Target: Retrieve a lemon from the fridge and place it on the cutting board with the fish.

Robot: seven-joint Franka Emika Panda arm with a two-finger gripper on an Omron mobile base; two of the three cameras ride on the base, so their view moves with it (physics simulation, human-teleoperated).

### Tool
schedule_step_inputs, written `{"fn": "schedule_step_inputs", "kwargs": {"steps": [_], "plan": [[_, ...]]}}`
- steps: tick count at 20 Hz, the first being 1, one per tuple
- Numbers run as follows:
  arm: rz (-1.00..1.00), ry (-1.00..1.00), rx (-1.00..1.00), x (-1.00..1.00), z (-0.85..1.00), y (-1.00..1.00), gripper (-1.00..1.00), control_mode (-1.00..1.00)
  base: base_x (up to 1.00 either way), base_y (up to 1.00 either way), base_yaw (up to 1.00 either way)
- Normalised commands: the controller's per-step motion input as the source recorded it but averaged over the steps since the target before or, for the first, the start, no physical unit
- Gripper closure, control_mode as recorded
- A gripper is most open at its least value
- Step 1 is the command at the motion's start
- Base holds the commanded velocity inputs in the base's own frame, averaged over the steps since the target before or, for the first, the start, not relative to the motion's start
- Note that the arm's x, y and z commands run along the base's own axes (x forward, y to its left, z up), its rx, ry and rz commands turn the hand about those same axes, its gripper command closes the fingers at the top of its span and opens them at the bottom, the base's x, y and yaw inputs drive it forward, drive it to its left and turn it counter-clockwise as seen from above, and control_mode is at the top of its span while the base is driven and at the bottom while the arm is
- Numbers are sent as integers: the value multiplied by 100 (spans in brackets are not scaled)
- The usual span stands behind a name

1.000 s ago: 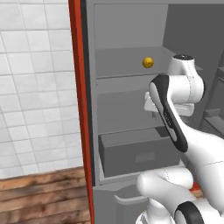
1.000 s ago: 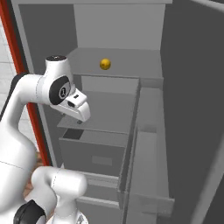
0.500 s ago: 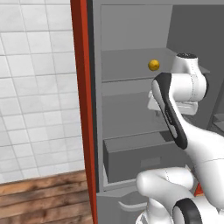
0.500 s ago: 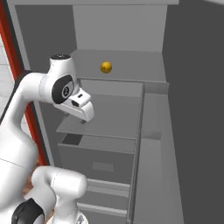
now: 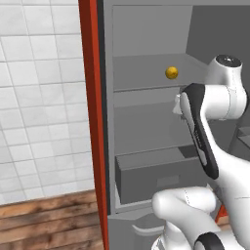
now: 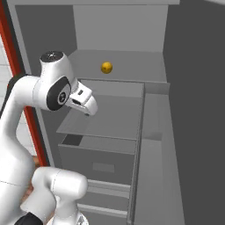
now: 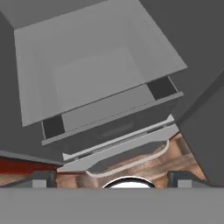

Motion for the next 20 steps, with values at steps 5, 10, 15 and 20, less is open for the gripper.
{"fn": "schedule_step_inputs", "kwargs": {"steps": [5, 10, 15, 20], "plan": [[8, -36, -25, 2, 73, 2, -100, -100, 0, 0, 0], [3, -15, -8, 22, 72, 2, -100, -100, 0, 0, 0], [0, 0, 9, 49, 17, -3, -100, -100, 0, 0, 0], [0, 0, 3, 71, 3, 0, -100, -100, 0, 0, 0]]}}
